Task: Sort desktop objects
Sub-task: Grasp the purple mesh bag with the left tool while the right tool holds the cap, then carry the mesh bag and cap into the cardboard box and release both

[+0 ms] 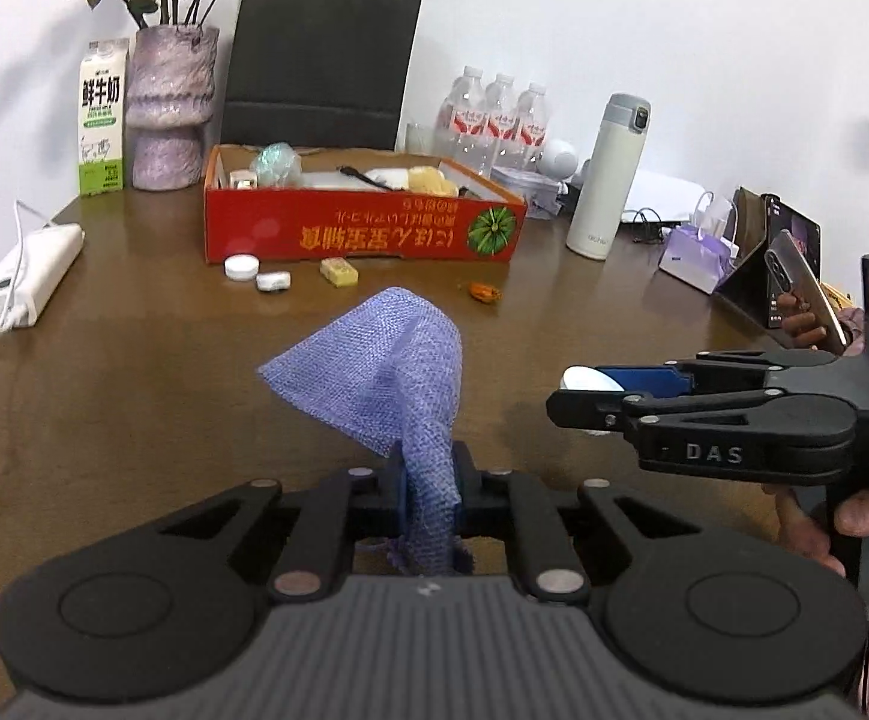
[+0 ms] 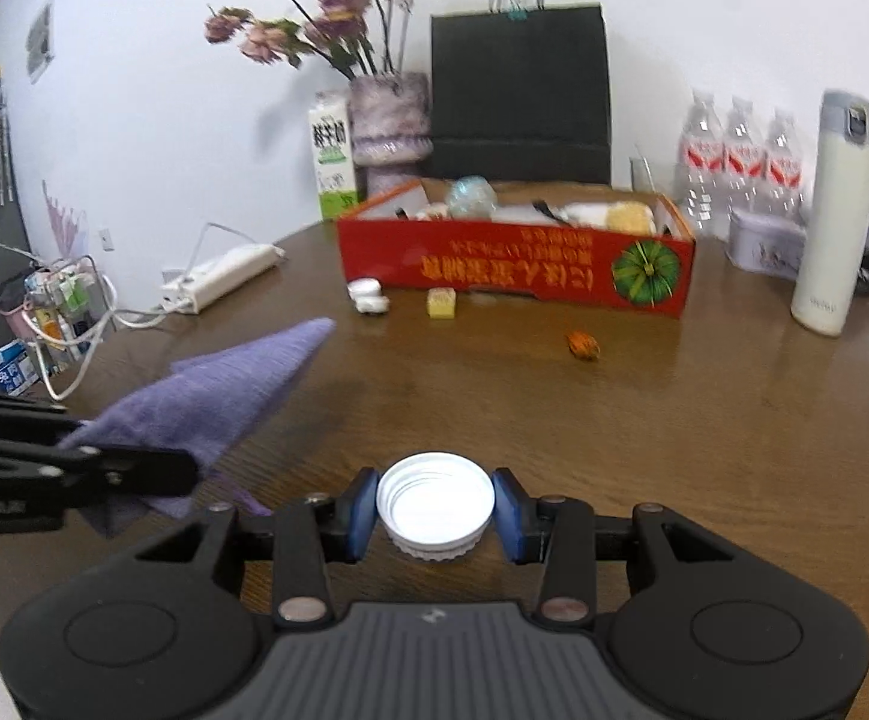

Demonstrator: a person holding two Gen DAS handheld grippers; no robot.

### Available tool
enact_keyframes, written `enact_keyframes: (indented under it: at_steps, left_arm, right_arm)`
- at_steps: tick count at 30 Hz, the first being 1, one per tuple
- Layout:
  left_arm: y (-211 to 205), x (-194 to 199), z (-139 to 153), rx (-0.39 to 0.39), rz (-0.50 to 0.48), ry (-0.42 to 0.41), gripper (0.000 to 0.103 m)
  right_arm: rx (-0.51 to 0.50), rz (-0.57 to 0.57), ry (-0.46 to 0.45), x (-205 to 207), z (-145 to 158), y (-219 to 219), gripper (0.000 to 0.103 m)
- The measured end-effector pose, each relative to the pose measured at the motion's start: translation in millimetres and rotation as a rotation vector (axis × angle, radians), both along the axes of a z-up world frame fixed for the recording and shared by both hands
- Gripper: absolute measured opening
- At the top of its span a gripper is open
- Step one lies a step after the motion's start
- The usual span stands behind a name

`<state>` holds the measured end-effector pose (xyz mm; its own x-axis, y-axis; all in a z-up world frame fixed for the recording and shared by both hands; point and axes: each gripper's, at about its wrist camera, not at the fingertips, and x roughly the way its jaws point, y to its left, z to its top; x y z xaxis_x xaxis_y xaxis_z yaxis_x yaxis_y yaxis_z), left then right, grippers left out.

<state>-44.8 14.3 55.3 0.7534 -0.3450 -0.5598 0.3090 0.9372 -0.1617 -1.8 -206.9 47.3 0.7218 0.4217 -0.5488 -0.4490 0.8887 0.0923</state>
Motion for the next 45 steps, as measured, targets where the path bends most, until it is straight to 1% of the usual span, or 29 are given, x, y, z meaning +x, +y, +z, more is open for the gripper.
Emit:
enact_keyframes:
  at_steps: [4,7,11,15,17,21,23,25,27,28,29,30,32,33,35,36,38,39,40,41,42,44,45]
  left_arm:
    - [0,13,6,-0.003,0.015,-0.018,0.013]
    - [-1,21,9,-0.013,0.016,-0.031,0.013]
    - [-1,43,20,-0.031,0.025,-0.048,0.013]
    - [0,74,30,-0.074,0.052,-0.049,0.013]
    - [-2,87,35,-0.071,0.055,-0.059,0.013]
    - [-4,129,55,-0.04,0.062,-0.077,0.013]
    - [-2,157,70,-0.014,0.062,-0.097,0.013]
    - [1,193,86,0.011,0.051,-0.099,0.013]
    - [3,233,96,0.025,0.064,-0.081,0.013]
    - [1,249,97,0.029,0.069,-0.076,0.013]
    - [-1,265,97,0.029,0.081,-0.065,0.013]
    - [-5,283,93,0.035,0.078,-0.041,0.013]
    - [-13,310,82,0.048,0.082,-0.008,0.013]
    - [-19,324,72,0.069,0.08,0.018,0.013]
    - [-26,346,52,0.069,0.073,0.078,0.013]
    - [-30,355,42,0.061,0.061,0.109,0.015]
    - [-36,363,26,0.036,0.034,0.151,0.022]
    - [-39,365,21,0.028,0.02,0.162,0.033]
    - [-41,367,18,0.026,0.009,0.164,0.047]
    - [-43,366,18,0.028,-0.001,0.155,0.05]
    - [-43,367,20,0.031,-0.005,0.144,0.05]
    - [-43,364,27,0.04,-0.003,0.127,0.053]
    - [-41,362,31,0.044,0.013,0.122,0.057]
  right_arm:
    - [0.022,-0.022,-0.015,10,10,-3,0.039]
    - [0.028,-0.038,-0.01,21,10,-5,0.039]
    - [0.029,-0.05,-0.01,38,13,-4,0.039]
    - [0.027,-0.059,-0.058,60,30,-1,0.039]
    - [0.026,-0.063,-0.079,74,39,1,0.039]
    - [0.028,-0.065,-0.114,111,63,0,0.039]
    - [0.041,-0.078,-0.124,138,80,-2,0.039]
    - [0.05,-0.108,-0.117,170,97,-5,0.039]
    - [0.047,-0.117,-0.082,209,109,-6,0.039]
    - [0.059,-0.144,-0.054,230,112,-7,0.039]
    - [0.07,-0.172,-0.014,250,112,-8,0.039]
    - [0.069,-0.17,0.029,270,108,-8,0.039]
    - [0.062,-0.188,0.108,304,94,-7,0.039]
    - [0.032,-0.195,0.142,319,84,-5,0.039]
    - [-0.047,-0.221,0.184,343,62,3,0.039]
    - [-0.09,-0.232,0.201,351,49,6,0.039]
    - [-0.173,-0.258,0.208,363,30,11,0.039]
    - [-0.214,-0.27,0.21,368,23,15,0.04]
    - [-0.244,-0.275,0.211,371,17,17,0.04]
    - [-0.257,-0.276,0.208,372,14,18,0.043]
    - [-0.252,-0.273,0.202,371,14,15,0.048]
    - [-0.219,-0.268,0.185,367,20,10,0.056]
    - [-0.2,-0.271,0.172,365,26,8,0.057]
